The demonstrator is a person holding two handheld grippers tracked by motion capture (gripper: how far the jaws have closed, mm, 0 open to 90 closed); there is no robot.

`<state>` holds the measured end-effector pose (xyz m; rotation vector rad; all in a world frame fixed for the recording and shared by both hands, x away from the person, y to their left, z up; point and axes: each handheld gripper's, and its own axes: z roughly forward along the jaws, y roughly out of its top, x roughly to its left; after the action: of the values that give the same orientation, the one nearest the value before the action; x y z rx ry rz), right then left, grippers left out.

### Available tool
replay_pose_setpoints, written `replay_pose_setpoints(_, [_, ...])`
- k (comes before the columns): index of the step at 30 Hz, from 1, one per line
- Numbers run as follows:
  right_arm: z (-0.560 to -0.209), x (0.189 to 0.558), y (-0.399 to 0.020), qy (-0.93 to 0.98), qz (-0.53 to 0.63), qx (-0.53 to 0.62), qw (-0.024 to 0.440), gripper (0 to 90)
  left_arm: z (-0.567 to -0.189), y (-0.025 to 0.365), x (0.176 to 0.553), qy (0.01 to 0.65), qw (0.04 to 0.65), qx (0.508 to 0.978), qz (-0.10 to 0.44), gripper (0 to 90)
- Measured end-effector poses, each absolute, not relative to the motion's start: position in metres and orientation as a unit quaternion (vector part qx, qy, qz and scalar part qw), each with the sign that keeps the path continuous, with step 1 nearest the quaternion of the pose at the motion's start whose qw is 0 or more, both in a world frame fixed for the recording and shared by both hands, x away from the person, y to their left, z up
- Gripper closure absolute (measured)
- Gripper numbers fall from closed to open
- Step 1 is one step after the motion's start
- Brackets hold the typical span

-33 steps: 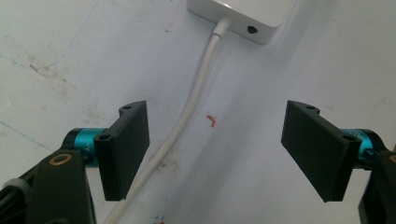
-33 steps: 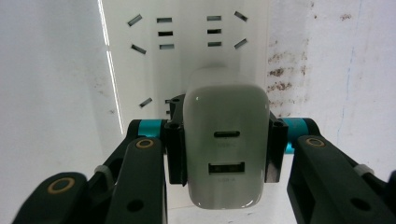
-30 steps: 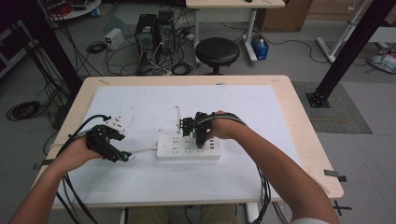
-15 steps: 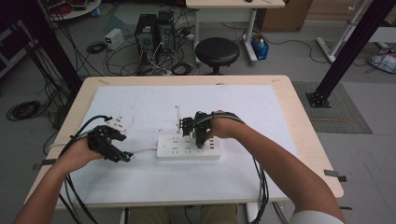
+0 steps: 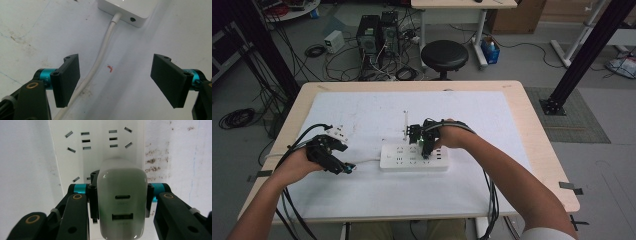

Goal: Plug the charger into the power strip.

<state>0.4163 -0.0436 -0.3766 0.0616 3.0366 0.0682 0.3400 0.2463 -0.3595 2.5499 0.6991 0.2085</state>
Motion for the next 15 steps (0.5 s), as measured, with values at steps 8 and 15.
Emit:
replay_pose_setpoints(8, [-0.3767, 0.4198, -0.0440, 0.999, 0.025, 0.024, 0.039, 61.6, -0.3611, 0.2478, 0.3422, 0.257, 0.240, 0.933, 0.075, 23.6])
replay_pose_setpoints(15, [-0.3723, 0.4194, -0.0482, 0.998, 0.037, 0.020, 0.038, 54.5, -0.3614, 0.2462, 0.3414, 0.260, 0.250, 0.929, 0.079, 23.6])
